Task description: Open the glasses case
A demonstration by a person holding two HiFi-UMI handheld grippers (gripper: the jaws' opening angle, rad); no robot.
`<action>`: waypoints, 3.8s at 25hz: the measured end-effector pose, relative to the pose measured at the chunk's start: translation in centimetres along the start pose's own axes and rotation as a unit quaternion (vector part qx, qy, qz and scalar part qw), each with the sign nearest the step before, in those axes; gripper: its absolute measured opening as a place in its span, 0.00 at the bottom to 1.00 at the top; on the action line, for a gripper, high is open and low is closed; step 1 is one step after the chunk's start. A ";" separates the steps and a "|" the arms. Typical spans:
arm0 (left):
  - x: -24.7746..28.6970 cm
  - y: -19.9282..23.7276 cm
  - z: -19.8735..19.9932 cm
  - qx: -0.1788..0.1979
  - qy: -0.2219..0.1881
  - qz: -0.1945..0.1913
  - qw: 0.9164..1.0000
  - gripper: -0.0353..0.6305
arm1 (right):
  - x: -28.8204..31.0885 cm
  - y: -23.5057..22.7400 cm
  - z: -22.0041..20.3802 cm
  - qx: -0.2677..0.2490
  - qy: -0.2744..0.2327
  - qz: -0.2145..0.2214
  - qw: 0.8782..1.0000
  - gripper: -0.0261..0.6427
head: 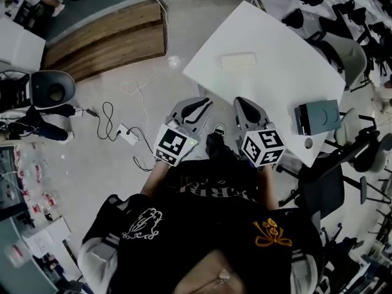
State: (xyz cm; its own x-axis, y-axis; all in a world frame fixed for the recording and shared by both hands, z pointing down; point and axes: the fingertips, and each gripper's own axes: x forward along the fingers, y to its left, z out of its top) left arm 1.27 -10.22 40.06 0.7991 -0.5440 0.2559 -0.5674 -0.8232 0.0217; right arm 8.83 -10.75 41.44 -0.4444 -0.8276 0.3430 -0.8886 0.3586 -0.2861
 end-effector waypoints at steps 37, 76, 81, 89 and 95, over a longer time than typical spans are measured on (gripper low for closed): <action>15.3 13.5 -8.6 0.023 0.139 -0.068 0.988 0.11 | 23.1 -20.7 -10.0 -0.513 0.330 -0.019 0.792 0.27; 20.5 17.9 -14.4 0.021 0.199 -0.123 0.972 0.27 | 32.0 -25.9 -4.5 -0.374 0.369 -0.083 0.847 0.15; 20.1 18.6 -14.1 0.024 0.197 -0.125 0.972 0.27 | 32.0 -25.4 -4.2 -0.341 0.363 -0.080 0.863 0.15; 19.1 19.3 -12.4 0.031 0.175 -0.132 0.975 0.27 | 29.5 -23.6 -3.3 -0.272 0.327 -0.095 0.900 0.17; 18.1 20.1 -10.6 0.031 0.155 -0.134 0.978 0.27 | 26.0 -20.9 -0.9 -0.152 0.238 -0.144 0.948 0.14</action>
State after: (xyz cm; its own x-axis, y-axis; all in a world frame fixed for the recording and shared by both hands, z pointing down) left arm 2.20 -34.88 55.40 0.8126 -0.2401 0.5310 -0.3251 -0.9430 0.0710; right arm 15.78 -39.38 57.14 -0.1153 -0.6465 0.7542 -0.9406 0.3152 0.1265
